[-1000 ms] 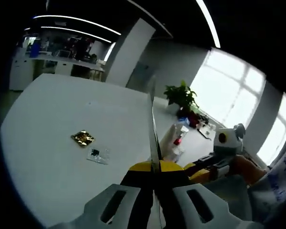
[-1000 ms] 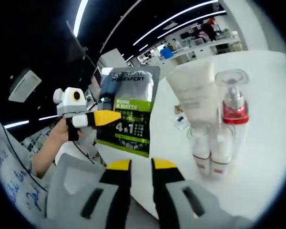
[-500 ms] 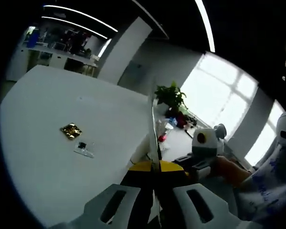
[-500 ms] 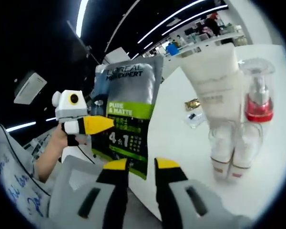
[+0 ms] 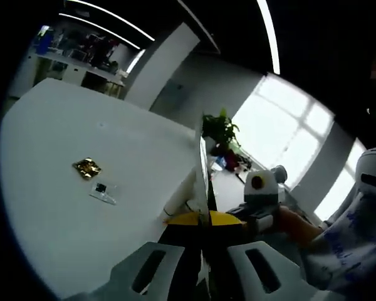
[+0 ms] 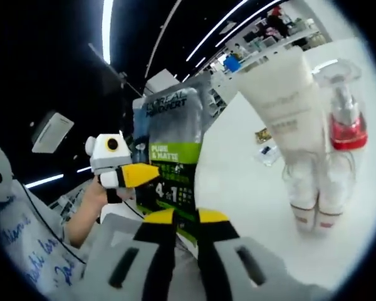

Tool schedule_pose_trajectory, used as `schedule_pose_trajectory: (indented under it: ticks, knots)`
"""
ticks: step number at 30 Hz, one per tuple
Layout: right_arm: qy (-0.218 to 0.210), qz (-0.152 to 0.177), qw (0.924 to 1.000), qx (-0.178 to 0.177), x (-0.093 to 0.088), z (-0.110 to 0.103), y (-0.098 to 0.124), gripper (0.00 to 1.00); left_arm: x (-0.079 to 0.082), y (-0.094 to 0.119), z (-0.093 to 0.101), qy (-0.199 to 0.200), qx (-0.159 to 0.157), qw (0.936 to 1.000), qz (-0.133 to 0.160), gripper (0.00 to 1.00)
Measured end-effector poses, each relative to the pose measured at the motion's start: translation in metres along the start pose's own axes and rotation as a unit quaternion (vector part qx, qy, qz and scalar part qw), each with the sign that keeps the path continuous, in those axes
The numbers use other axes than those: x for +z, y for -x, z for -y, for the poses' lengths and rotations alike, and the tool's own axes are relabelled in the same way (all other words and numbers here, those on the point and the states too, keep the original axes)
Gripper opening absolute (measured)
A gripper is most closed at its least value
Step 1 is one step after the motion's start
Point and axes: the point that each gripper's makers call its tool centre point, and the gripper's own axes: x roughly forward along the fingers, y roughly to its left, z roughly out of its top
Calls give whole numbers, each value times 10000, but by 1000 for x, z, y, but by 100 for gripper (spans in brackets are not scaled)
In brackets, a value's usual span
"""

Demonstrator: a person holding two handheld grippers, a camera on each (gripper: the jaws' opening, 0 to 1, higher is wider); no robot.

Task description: Arrange the skincare products in the storage area until every visible bottle or jar stands upright without overlapping.

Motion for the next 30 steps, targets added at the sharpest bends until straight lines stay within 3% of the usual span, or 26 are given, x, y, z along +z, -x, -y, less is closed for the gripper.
schedule_pose_trajectory:
  ticks: [8,19,30]
  knots:
    - [3,45,9999,146,2,-6,3,2,-1,0,-6,38,83,10000,7,0]
    - [289,-53,9992,256,1,-11,4,1,-1,0,-10,-46,123,9999,19,3]
    - [359,-188,9988,283,-5,-10,7,1,14,1,-20,-143,169,9997,100,10]
